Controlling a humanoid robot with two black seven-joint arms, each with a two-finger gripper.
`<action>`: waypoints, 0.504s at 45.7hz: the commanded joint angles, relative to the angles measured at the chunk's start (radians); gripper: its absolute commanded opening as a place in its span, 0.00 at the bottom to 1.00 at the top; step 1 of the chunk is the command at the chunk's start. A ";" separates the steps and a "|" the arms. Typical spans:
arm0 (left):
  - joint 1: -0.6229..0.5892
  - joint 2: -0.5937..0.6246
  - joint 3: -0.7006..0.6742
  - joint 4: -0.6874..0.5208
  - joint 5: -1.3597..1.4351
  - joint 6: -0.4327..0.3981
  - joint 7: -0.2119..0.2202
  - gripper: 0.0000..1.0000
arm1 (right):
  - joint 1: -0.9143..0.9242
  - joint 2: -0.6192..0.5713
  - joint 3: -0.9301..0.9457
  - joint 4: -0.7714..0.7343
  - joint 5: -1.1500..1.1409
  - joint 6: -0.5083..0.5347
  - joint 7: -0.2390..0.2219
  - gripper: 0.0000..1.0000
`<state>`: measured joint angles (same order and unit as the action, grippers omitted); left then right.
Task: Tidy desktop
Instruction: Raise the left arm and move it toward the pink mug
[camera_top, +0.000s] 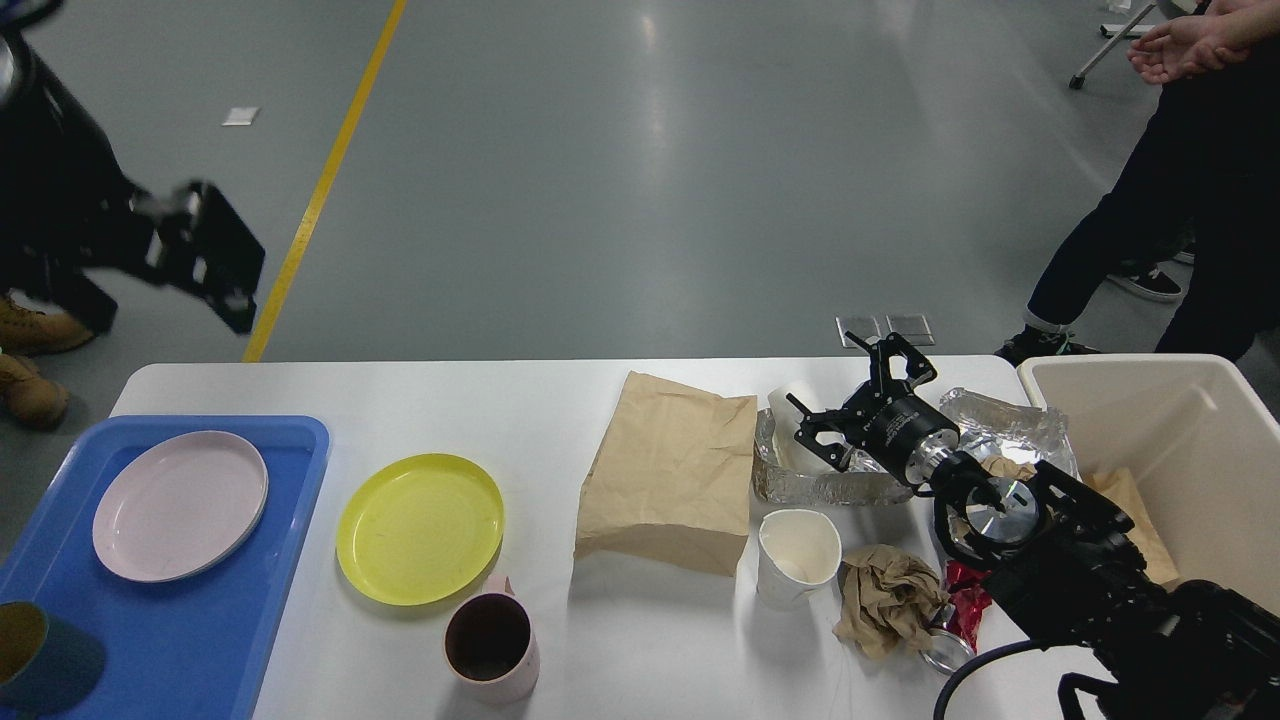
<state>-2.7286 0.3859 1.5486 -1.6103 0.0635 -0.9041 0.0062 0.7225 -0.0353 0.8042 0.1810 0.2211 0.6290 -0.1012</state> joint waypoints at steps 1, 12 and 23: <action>0.046 -0.002 -0.016 -0.119 -0.001 0.180 0.012 0.87 | 0.000 0.000 0.000 0.000 0.000 0.000 0.000 1.00; 0.269 -0.021 -0.206 -0.112 -0.008 0.303 0.052 0.84 | 0.000 0.000 0.000 0.000 0.000 0.000 0.000 1.00; 0.546 -0.068 -0.346 -0.065 -0.008 0.484 0.201 0.85 | 0.000 0.000 0.001 0.000 0.000 0.000 0.000 1.00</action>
<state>-2.3043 0.3310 1.2604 -1.7024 0.0550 -0.4875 0.1403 0.7225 -0.0353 0.8038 0.1810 0.2210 0.6290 -0.1012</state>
